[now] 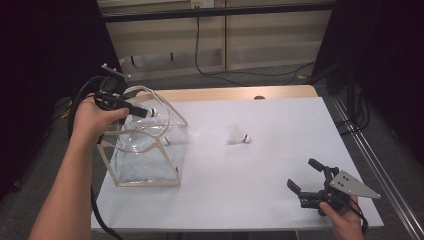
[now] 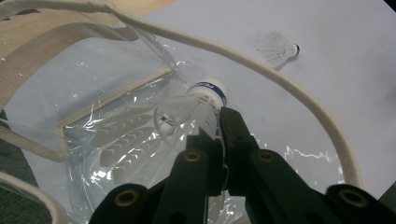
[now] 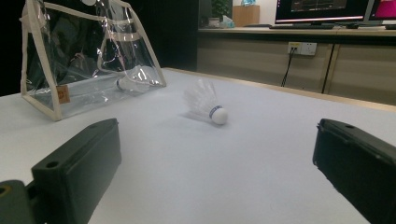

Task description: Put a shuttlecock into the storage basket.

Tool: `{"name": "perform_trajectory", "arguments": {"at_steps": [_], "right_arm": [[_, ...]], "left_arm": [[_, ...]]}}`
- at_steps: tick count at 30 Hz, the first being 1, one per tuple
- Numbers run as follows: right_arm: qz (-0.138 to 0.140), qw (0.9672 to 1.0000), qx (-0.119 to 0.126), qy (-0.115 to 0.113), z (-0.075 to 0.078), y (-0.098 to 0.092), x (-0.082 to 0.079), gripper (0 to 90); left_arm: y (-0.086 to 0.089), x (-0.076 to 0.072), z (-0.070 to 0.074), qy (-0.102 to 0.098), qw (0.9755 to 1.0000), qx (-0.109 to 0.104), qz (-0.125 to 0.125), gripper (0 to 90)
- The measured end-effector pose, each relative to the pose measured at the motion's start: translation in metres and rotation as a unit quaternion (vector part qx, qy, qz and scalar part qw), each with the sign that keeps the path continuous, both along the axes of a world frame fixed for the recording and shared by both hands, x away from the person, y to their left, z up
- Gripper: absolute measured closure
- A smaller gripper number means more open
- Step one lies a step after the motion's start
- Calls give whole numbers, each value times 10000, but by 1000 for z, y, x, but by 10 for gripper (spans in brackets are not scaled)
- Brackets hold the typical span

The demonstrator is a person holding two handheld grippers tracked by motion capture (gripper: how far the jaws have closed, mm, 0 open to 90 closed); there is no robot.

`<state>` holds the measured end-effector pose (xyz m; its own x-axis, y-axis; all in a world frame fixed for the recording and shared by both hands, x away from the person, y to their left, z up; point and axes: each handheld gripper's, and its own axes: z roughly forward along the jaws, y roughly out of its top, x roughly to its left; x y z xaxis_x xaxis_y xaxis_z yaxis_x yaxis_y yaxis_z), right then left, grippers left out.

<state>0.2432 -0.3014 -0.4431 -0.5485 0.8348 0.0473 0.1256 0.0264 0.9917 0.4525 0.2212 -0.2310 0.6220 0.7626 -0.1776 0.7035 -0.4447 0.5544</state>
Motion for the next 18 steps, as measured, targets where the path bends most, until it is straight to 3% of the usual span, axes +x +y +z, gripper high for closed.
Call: {"name": "perform_trajectory", "arguments": {"at_steps": [18], "right_arm": [[1, 10000, -3, 2, 0, 0, 0, 6]], "left_arm": [[-3, 0, -6, 68, 10000, -37, -49, 886]]}}
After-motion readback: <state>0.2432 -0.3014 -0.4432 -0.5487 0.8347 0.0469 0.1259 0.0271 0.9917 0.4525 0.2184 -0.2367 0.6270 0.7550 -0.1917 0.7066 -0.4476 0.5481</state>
